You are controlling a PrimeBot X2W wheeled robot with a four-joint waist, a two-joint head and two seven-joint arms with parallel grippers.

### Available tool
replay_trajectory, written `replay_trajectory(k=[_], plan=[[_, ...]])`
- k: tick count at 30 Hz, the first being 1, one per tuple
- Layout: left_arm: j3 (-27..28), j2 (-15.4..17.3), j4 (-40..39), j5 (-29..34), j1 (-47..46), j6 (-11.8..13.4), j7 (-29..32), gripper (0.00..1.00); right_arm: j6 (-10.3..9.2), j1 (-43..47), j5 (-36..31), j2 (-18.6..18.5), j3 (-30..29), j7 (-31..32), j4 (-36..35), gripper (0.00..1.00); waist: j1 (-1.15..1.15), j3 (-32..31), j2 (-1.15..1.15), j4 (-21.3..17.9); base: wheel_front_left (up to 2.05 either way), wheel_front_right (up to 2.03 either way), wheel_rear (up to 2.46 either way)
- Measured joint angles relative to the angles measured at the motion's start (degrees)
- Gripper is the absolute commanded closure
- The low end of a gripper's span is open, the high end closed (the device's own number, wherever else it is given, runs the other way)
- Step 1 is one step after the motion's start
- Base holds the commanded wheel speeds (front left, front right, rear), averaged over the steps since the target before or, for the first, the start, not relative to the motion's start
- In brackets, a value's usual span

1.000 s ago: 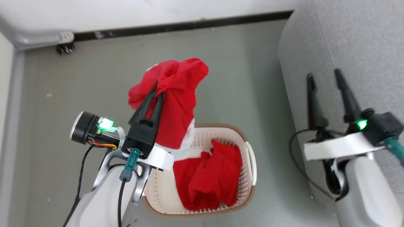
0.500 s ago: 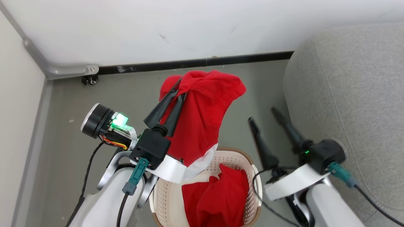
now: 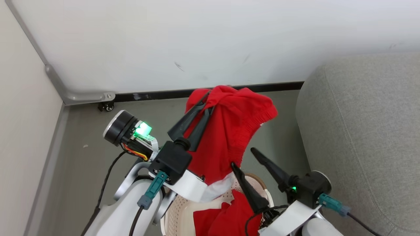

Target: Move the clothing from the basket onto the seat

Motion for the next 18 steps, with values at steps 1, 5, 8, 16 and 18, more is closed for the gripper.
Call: replay_trajectory(k=[1, 5, 8, 16, 18], plan=[[-0.26, -0.16, -0.02, -0.08, 0.03, -0.11, 0.0, 1.0, 0.0, 0.08, 0.43, -0.12, 0.58, 0.01, -0.13, 0.0, 0.0, -0.34, 0.0, 0.03, 0.0, 0.0, 0.0], [-1.0, -0.66, -0.36, -0.13, 0.12, -0.66, 0.0, 1.0, -0.01, 0.04, 1.92, -1.54, 2.22, 0.18, -0.87, 0.0, 0.0, -1.49, 0.0, 0.07, 0.0, 0.0, 0.0], [-1.59, -0.8, -0.62, -0.13, 0.32, -0.71, 0.0, 1.0, -0.01, 0.03, 3.71, -2.42, 4.59, 0.52, -1.16, 0.0, 0.0, -2.2, 0.0, 0.09, 0.0, 0.0, 0.0], [-3.3, -1.63, -0.8, -0.09, 0.57, -1.88, 0.0, 1.0, -0.01, -0.31, 7.61, -4.13, 8.37, 1.26, -2.69, 0.0, 0.0, -3.41, 0.0, 0.38, 0.0, 0.0, 0.0], [-3.68, -2.0, -0.78, -0.04, 0.58, -2.1, 0.0, 1.0, -0.01, -0.42, 8.44, -4.46, 8.55, 1.3, -2.79, 0.0, 0.0, -3.54, 0.0, 0.52, 0.0, 0.0, 0.0]])
